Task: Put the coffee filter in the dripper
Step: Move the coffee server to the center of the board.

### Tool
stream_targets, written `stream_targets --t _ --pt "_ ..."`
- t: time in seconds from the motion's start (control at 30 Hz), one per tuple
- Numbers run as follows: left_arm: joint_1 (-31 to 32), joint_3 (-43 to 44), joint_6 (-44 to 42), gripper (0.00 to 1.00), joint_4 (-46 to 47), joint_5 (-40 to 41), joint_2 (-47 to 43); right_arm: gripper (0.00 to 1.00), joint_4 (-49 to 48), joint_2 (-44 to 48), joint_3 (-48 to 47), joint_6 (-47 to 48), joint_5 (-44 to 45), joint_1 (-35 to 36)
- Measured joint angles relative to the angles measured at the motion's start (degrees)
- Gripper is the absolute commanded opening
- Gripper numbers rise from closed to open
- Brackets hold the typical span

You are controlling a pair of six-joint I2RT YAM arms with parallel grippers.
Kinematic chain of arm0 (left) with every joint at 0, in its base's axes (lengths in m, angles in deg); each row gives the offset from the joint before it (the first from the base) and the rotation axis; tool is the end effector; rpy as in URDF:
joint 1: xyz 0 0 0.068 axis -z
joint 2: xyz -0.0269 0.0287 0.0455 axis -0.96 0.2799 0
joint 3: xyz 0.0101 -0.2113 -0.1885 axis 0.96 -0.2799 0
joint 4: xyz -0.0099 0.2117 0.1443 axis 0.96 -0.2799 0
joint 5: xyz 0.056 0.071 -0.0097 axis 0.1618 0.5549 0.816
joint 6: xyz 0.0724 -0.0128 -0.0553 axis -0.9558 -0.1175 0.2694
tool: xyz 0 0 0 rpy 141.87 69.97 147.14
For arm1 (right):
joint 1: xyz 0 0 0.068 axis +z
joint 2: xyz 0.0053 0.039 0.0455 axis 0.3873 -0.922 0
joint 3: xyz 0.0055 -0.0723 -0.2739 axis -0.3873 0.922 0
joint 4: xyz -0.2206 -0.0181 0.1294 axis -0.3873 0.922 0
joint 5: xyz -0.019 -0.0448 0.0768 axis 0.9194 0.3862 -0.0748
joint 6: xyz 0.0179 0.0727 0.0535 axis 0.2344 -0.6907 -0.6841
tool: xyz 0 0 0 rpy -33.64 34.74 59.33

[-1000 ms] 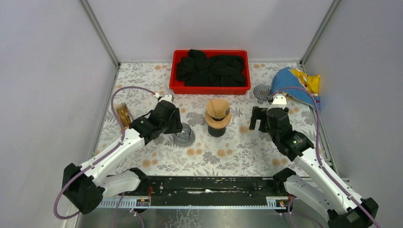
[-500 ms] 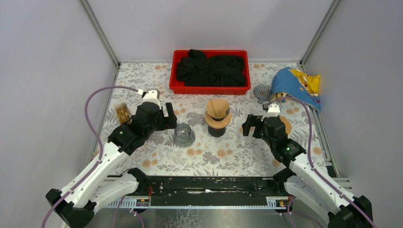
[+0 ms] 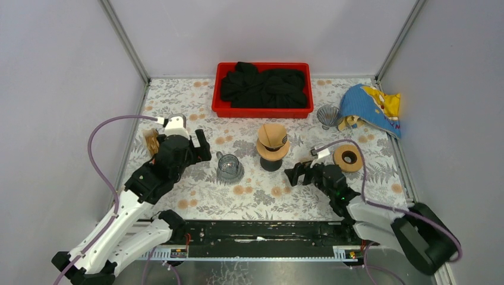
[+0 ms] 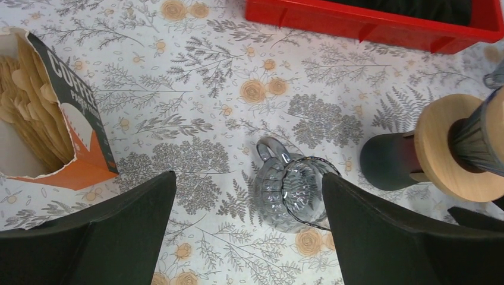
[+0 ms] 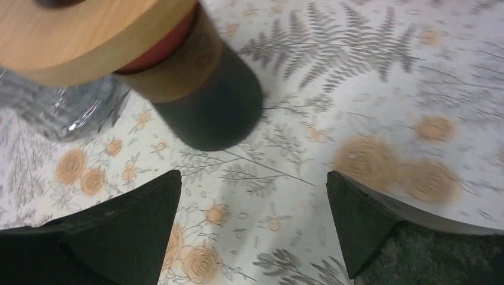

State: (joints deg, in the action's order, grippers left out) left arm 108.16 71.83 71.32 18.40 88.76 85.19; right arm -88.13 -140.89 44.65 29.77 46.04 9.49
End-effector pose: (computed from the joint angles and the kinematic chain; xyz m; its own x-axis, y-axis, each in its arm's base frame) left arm 0.1623 -0.0666 0.3165 -0.4557 -0.1727 -0.8732 -0.0186 0.9826 -0.1846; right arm 0.1816 0.1156 0.1596 -0.3122 0.1233 -0.9420 -0.4765 0.8375 0.2676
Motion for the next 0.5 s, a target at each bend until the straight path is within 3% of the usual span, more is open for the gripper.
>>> stream_targets --t 0.27,0.5 --pt "-3.9 -1.4 -0.3 1.00 0.4 -0.9 0.5 0.99 -35.5 -26.6 1.4 5.5 1.7 6.8" --pt "-5.3 -1.9 -0.3 1.00 0.5 -1.9 0.5 0.99 -46.1 -36.1 -1.6 8.4 2.0 10.5"
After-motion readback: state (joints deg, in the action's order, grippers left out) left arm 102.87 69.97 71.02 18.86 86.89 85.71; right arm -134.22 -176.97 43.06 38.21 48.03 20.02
